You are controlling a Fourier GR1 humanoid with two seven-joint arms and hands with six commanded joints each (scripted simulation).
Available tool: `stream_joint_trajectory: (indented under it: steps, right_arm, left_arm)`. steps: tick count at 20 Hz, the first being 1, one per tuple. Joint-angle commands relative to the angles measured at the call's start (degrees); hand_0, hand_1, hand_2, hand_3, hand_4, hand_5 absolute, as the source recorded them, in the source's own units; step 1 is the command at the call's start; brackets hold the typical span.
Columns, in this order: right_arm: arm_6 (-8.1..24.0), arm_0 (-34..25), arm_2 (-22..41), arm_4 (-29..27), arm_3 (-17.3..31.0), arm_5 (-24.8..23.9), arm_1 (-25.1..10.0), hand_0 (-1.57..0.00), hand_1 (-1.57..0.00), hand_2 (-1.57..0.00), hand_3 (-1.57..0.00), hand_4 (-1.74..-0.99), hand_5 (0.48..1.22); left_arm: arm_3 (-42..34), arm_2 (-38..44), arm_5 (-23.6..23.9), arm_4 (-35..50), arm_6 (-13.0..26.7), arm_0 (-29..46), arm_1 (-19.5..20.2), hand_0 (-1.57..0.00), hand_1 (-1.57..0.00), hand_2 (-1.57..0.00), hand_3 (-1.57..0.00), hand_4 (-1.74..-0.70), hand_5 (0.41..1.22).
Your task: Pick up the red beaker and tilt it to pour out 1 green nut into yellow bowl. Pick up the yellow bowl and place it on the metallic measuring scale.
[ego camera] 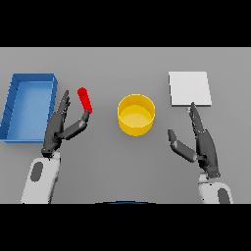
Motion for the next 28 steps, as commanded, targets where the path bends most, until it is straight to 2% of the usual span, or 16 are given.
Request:
stream_joint_trajectory:
  steps: [1, 4, 6, 9, 11, 14, 16, 20, 22, 23, 24, 25, 26, 27, 28]
  right_arm:
    - [-0.02, -0.08, -0.35, -0.43, 0.44, 0.17, -0.13, 0.0, 0.0, 0.0, 0.0, -1.193, 0.658]
    - [-1.14, 0.22, -0.08, -0.63, 0.34, 0.47, 0.07, 0.0, 0.0, 0.0, 0.0, -1.222, 0.667]
    - [-0.32, -0.73, -0.83, -0.98, 1.33, 0.36, -0.24, 0.0, 0.0, 0.0, 0.0, -1.23, 0.666]
    - [-0.53, -0.77, -1.36, -1.43, 0.81, 0.6, -0.95, 0.0, 0.0, 0.0, 0.0, -1.245, 0.67]
    - [0.2, -1.12, -0.69, -0.64, 1.11, 0.18, -0.22, 0.0, 0.0, 0.0, 0.0, -1.247, 0.673]
    - [-1.48, -0.08, -0.34, -0.7, 1.04, 0.52, -0.05, 0.0, 0.0, 0.0, 0.0, -1.25, 0.683]
    - [-0.24, -0.49, -0.96, -1.53, 0.5, 0.73, -0.39, 0.0, 0.0, 0.0, 0.0, -1.264, 0.69]
    - [-1.11, 0.31, -0.94, -1.42, 0.13, 0.64, -0.5, 0.0, 0.0, 0.0, 0.0, -1.261, 0.69]
    - [-1.48, 0.36, -0.61, -0.97, 0.27, 0.54, -0.34, 0.0, 0.0, 0.0, 0.0, -1.259, 0.691]
    - [-1.19, 0.39, -0.87, -0.89, 0.16, 0.3, -0.52, 0.0, 0.0, 0.0, 0.0, -1.255, 0.691]
    - [-1.04, -0.08, -1.39, -1.03, 0.09, 0.27, -1.11, 0.0, 0.0, 0.0, 0.0, -1.252, 0.69]
    - [-1.57, 0.21, -1.21, -1.05, 0.42, 0.45, -1.0, 0.0, 0.0, 0.0, 0.0, -1.247, 0.688]
    - [-0.79, -0.32, -0.93, -0.47, 0.98, 0.24, -0.79, 0.0, 0.0, 0.0, 0.0, -1.245, 0.692]
    - [-0.65, -0.74, -0.82, -0.06, 0.9, 0.06, -0.85, 0.0, 0.0, 0.0, 0.0, -1.241, 0.695]
    - [-0.35, -0.78, -1.13, -0.74, 0.46, 0.19, -0.83, 0.0, 0.0, 0.0, 0.0, -1.24, 0.693]
  left_arm:
    - [1.8, 0.4, 0.35, -0.08, -1.41, -1.21, -0.15, 0.0, 0.0, 0.0, 0.0, -1.15, 0.638]
    - [7.93, 1.9, 1.54, -0.24, -1.74, -6.6, -0.42, 0.0, 0.0, 0.0, 0.0, -1.15, 0.63]
    - [11.73, 3.07, 1.89, 0.12, -2.59, -9.1, -0.44, 0.0, 0.0, 0.0, 0.0, -1.16, 0.631]
    - [18.31, 4.76, 2.0, 0.61, -6.49, -12.97, -0.43, 0.0, 0.0, 0.0, 0.0, -1.18, 0.631]
    - [21.5, 5.12, 2.96, -0.16, -7.86, -14.97, -0.48, 0.0, 0.0, 0.0, 0.0, -1.21, 0.636]
    - [26.27, 5.12, 4.81, -1.94, -10.44, -18.53, -0.78, 0.0, 0.0, 0.0, 0.0, -1.24, 0.657]
    - [27.94, 5.15, 5.36, -2.3, -9.84, -20.62, -1.23, 0.0, 0.0, 0.0, 0.0, -1.26, 0.664]
    - [35.02, 6.64, 6.71, -2.62, -13.31, -24.57, -1.47, 0.0, 0.0, 0.0, 0.0, -1.26, 0.684]
    - [36.67, 7.74, 7.58, -2.09, -15.09, -26.1, -1.63, 0.0, -0.02, -0.04, 0.0, -1.3, 0.715]
    - [37.42, 8.09, 8.06, -1.97, -16.66, -26.18, -1.89, -0.09, -0.14, -0.15, -0.05, -1.32, 0.741]
    - [38.89, 8.87, 8.84, -1.6, -17.13, -27.06, -2.29, -0.32, -0.36, -0.36, -0.22, -1.35, 0.77]
    - [39.24, 9.14, 9.58, -1.47, -17.35, -27.21, -2.85, -0.57, -0.61, -0.6, -0.42, -1.42, 0.86]
    - [39.95, 9.32, 9.81, -1.68, -17.24, -27.71, -2.59, -0.77, -0.8, -0.79, -0.58, -1.48, 0.933]
    - [40.28, 9.36, 9.9, -2.0, -18.23, -27.98, -2.83, -0.93, -0.95, -0.95, -0.76, -1.53, 0.99]
    - [41.02, 9.59, 9.72, -1.88, -20.94, -27.87, -3.08, -1.06, -1.08, -1.07, -0.89, -1.57, 1.036]
